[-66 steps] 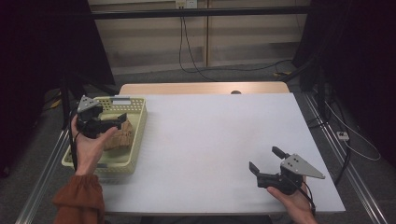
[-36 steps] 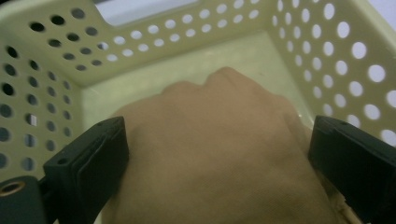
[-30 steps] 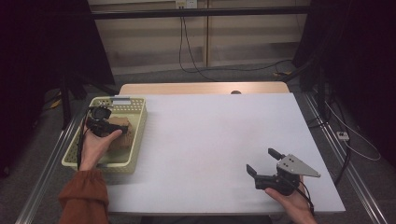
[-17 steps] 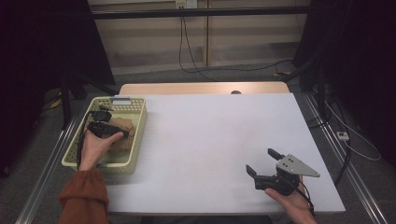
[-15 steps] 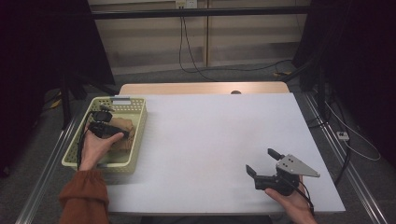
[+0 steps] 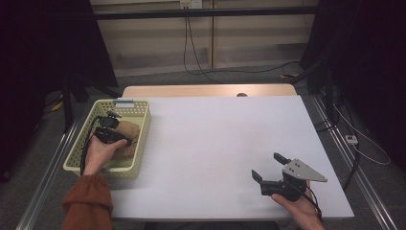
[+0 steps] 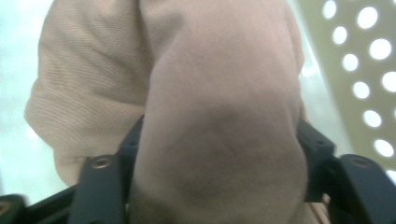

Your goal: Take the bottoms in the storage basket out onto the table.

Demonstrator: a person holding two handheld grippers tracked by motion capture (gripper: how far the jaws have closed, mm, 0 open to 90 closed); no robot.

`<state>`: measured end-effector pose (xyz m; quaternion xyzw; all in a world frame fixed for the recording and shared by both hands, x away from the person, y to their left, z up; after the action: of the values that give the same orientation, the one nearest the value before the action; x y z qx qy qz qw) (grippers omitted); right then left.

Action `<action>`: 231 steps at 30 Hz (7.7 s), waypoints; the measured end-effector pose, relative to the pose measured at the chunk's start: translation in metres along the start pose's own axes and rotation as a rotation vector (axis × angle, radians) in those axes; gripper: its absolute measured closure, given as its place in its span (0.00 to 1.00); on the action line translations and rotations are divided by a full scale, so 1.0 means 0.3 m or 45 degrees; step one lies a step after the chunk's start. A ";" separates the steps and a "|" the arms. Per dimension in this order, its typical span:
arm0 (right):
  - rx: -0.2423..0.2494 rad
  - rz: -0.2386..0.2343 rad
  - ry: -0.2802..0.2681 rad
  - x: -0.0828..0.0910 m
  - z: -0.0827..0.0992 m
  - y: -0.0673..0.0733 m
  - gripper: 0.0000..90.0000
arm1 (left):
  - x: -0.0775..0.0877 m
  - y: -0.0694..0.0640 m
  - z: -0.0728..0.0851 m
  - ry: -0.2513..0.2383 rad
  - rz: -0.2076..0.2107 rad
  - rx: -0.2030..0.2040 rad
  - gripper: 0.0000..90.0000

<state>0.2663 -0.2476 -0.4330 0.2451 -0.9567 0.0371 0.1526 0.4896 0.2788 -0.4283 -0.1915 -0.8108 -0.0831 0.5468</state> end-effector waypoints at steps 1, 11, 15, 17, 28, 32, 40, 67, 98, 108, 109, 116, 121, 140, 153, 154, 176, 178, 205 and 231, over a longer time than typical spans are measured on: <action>0.001 -0.001 -0.001 0.000 0.000 0.000 0.05 | 0.003 -0.002 0.001 0.006 0.003 0.002 0.49; -0.004 -0.001 -0.001 0.000 0.000 -0.002 0.05 | 0.018 -0.011 -0.001 -0.010 -0.015 -0.032 0.71; -0.002 -0.003 -0.002 0.000 -0.001 -0.001 0.05 | 0.029 -0.023 -0.002 -0.012 -0.029 -0.042 0.75; -0.001 -0.003 -0.003 -0.001 -0.001 -0.001 0.05 | 0.035 -0.024 -0.005 -0.025 -0.017 -0.031 0.76; 0.000 -0.010 -0.006 0.001 -0.001 -0.002 0.05 | 0.075 -0.042 -0.007 -0.157 -0.019 -0.074 0.76; 0.000 -0.010 -0.007 0.001 -0.002 -0.001 0.05 | 0.099 -0.040 -0.004 -0.236 -0.018 -0.065 0.76; 0.000 -0.009 -0.006 0.002 -0.002 -0.001 0.05 | 0.129 -0.030 0.009 -0.362 -0.016 -0.015 0.76; -0.006 -0.010 -0.005 -0.001 -0.003 0.000 0.05 | 0.233 -0.023 0.044 -0.844 -0.040 -0.023 0.75; -0.007 -0.003 -0.017 0.003 -0.004 -0.003 0.05 | 0.368 -0.075 0.088 -1.319 -0.024 -0.063 0.73; -0.010 -0.001 -0.017 0.003 -0.004 -0.004 0.05 | 0.419 -0.102 0.091 -1.394 0.010 -0.097 0.73; -0.008 -0.002 -0.017 0.004 -0.004 -0.003 0.05 | 0.424 -0.105 0.091 -1.401 0.012 -0.102 0.73; -0.010 -0.002 -0.015 0.002 -0.004 -0.004 0.05 | 0.453 -0.136 0.087 -1.449 0.054 -0.132 0.73; -0.009 -0.005 -0.017 0.003 -0.004 -0.003 0.05 | 0.475 -0.160 0.083 -1.470 0.108 -0.148 0.73; -0.006 -0.011 -0.014 0.003 -0.004 -0.002 0.05 | 0.509 -0.243 0.050 -1.431 0.272 -0.205 0.73; -0.007 -0.010 -0.016 0.002 -0.004 -0.003 0.05 | 0.532 -0.292 0.040 -1.414 0.296 -0.234 0.73; -0.007 -0.009 -0.015 0.003 -0.004 -0.003 0.05 | 0.534 -0.295 0.040 -1.411 0.294 -0.239 0.73; -0.008 -0.011 -0.011 0.000 -0.003 -0.003 0.05 | 0.533 -0.356 0.021 -1.372 0.350 -0.276 0.73; -0.012 -0.011 -0.009 -0.001 -0.003 -0.004 0.05 | 0.530 -0.369 0.017 -1.363 0.351 -0.285 0.73; -0.009 -0.011 -0.007 -0.003 -0.003 -0.005 0.05 | 0.517 -0.507 -0.073 -1.297 0.426 -0.354 0.73; -0.011 -0.006 0.000 -0.004 -0.001 -0.005 0.05 | 0.477 -0.607 -0.150 -1.255 0.494 -0.398 0.73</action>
<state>0.2680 -0.2485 -0.4332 0.2466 -0.9563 0.0325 0.1537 0.4078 0.1287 -0.2659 -0.4327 -0.8986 -0.0007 0.0728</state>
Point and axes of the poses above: each handheld gripper's, and its own axes: x roughly backward along the jaws, z roughly out of its underside, y roughly to its left, the point moved 1 cm from there along -x, roughly forward along the jaws, and after that the axes turned 1 degree about z, right-handed, at the moved point
